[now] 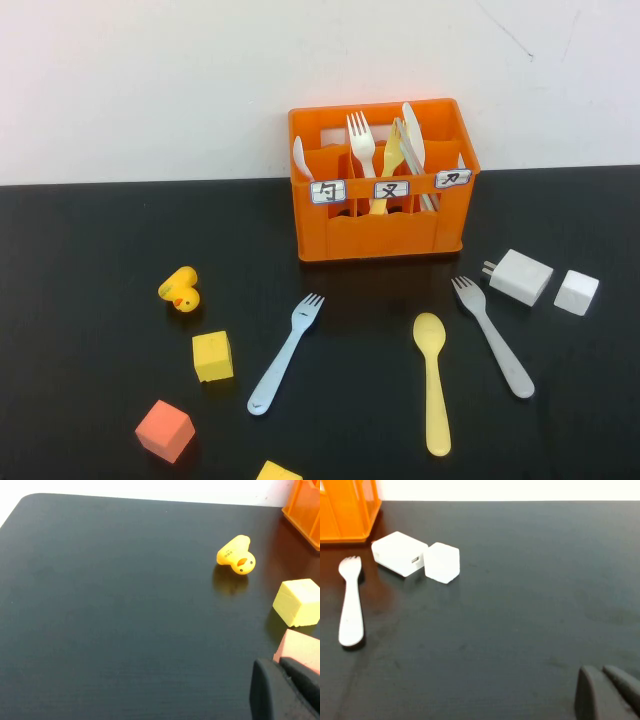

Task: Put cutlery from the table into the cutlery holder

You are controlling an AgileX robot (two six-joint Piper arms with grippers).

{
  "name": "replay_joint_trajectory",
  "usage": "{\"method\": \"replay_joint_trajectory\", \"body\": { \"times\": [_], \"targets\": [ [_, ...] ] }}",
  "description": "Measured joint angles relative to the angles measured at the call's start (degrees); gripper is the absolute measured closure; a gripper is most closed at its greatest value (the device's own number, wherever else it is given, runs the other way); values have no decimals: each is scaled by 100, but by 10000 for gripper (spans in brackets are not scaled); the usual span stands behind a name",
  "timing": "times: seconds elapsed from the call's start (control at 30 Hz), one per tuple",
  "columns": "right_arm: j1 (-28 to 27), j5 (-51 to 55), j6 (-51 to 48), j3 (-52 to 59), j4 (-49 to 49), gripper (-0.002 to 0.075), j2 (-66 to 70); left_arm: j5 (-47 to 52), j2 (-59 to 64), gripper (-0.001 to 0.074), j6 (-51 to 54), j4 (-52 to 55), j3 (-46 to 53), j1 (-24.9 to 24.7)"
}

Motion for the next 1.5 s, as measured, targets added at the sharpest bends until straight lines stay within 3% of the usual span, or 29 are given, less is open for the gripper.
{"method": "replay_joint_trajectory", "body": {
  "times": [1.27, 1.5],
  "targets": [
    [0, 0, -98, 0, -490, 728, 0, 0, 0, 736, 34, 13, 0, 0],
    [0, -163, -98, 11, -584, 728, 0, -655, 0, 736, 38, -197, 20, 0]
  ]
}}
